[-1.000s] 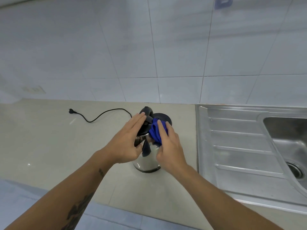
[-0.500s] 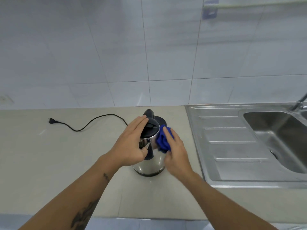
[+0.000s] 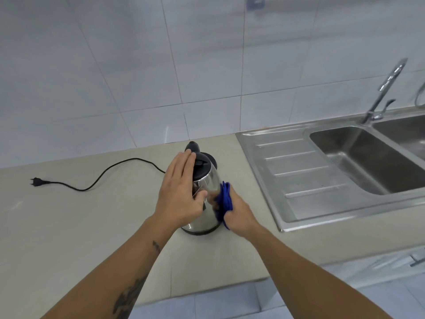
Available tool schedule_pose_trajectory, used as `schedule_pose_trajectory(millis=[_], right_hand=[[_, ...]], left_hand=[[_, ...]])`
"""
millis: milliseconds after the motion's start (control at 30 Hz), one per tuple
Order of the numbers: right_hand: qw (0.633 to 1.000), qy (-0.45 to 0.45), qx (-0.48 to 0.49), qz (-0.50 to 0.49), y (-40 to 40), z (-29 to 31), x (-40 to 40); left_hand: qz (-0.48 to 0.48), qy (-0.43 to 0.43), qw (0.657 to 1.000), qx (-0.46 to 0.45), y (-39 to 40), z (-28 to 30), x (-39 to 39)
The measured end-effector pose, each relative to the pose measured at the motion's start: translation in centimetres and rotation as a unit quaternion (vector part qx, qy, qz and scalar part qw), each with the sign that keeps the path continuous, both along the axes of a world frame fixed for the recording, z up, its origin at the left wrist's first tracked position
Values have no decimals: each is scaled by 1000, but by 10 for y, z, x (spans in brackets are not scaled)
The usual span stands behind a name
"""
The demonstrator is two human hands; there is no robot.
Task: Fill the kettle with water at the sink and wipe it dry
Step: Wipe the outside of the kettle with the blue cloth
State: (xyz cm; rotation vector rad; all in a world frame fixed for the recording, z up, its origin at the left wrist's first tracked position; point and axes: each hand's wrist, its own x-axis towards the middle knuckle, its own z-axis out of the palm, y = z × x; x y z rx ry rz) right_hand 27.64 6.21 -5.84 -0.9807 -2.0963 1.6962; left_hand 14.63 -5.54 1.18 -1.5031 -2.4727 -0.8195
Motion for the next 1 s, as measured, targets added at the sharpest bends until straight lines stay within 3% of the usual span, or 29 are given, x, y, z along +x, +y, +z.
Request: schedule_pose_trajectory(millis=[200,333,467,600,700,800,867,1000], right_hand=[[998,-15,-32,-49,5,5,-15],[991,1,-61,-116,-33,-14,-15],[982,25,-93,-162,-69,-21,-18],[969,39,-140,-199,-54,-15,-22],[981,17,-66,-179,-50,-14,-29],[987,-61,73,-133,-80,-7,-26],[986,-94,114,-75,-105,-10,-19],[958,-139,242,-72,-104,-26,-19]], left_hand=[[43,4,999,-1,10,-1,8],[63,12,998,1,14,-2,11],[61,4,998,2,11,0,9],[55,-15,998,-5,8,7,3],[57,-23,998,-7,9,10,3],[60,-32,998,-5,9,10,4],[59,-29,998,-6,10,10,3],[61,-32,998,-8,10,12,2]])
